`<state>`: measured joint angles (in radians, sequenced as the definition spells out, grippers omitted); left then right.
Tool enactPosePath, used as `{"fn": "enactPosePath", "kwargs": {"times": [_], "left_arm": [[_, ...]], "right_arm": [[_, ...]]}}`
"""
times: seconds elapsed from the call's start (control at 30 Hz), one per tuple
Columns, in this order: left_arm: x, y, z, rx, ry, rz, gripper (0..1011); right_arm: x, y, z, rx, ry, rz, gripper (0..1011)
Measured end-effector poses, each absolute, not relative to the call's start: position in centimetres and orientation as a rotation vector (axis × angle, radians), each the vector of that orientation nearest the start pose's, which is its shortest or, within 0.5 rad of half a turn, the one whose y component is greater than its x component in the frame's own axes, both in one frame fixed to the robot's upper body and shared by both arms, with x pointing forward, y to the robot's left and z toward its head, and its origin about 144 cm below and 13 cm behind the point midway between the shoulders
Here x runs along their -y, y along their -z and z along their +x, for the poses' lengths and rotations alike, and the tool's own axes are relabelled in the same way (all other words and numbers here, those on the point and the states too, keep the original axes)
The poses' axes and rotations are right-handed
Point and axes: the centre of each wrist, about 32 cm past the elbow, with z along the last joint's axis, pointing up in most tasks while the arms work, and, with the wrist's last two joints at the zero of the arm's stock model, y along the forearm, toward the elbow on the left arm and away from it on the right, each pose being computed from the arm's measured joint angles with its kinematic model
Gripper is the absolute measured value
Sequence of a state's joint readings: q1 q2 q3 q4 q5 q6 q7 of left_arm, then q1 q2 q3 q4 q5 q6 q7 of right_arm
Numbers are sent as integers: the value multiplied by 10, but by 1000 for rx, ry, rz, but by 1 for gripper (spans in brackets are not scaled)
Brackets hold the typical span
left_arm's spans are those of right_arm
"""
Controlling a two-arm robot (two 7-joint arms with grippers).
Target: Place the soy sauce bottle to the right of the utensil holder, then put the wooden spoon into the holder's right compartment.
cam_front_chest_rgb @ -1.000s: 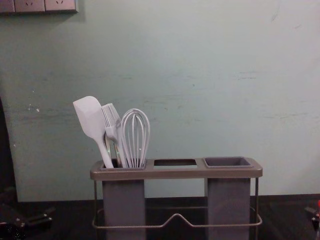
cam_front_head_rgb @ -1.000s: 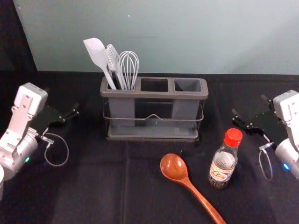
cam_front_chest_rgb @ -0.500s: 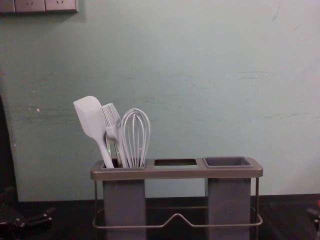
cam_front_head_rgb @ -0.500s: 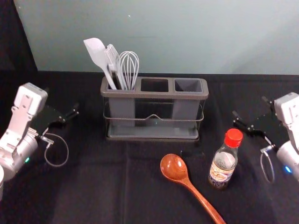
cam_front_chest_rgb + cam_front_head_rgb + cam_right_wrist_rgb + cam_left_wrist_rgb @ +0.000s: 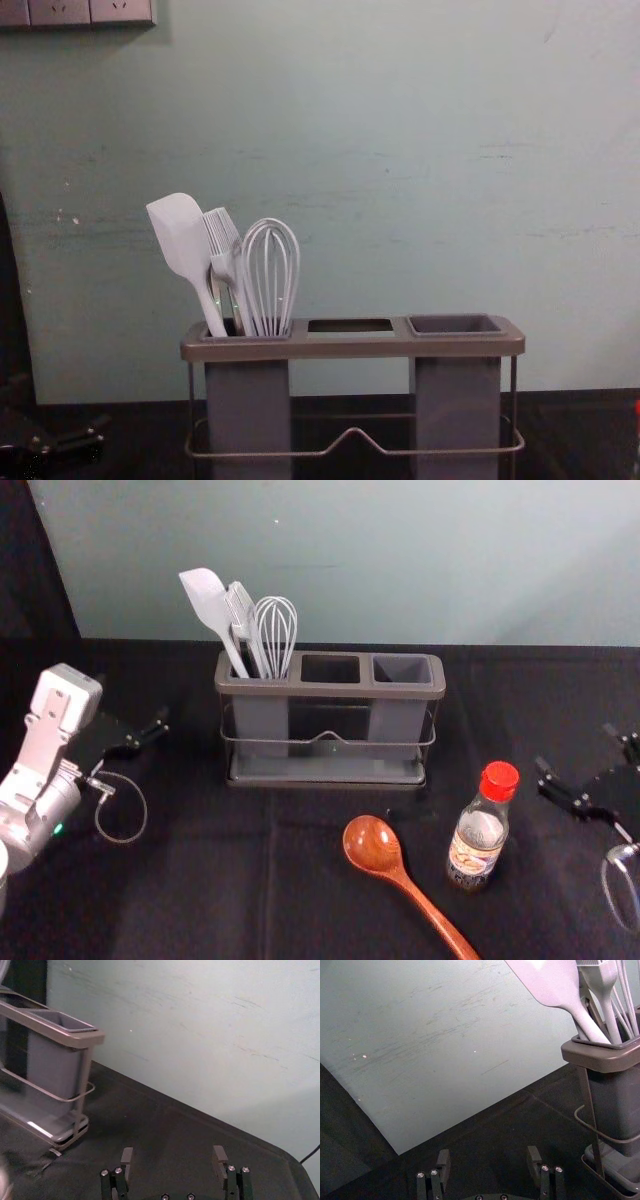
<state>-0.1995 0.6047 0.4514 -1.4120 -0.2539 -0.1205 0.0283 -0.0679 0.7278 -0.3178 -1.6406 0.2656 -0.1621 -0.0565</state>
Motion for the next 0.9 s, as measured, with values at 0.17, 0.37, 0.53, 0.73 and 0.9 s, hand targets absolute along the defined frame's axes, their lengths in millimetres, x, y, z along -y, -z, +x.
{"fn": "enactPosePath", "kwargs": {"times": [0.17,0.37,0.53,0.73,0.9], "left_arm": [[-310,-1140,489,285,-1248,305,1005],[-310,-1140,489,285,-1248,304,1005],[-310,-1140,489,285,-1248,304,1005],[-310,-1140,489,285,-1248,304,1005],[-310,-1140,489,285,-1248,304,1005]], "right_arm": [[346,-1155,402,311,1210,-281,1004],[359,-1170,386,328,1179,-285,1004],[370,-1178,378,323,1126,-287,1004],[382,-1186,371,291,1025,-227,1004],[384,-1189,369,248,932,-161,1004]]}}
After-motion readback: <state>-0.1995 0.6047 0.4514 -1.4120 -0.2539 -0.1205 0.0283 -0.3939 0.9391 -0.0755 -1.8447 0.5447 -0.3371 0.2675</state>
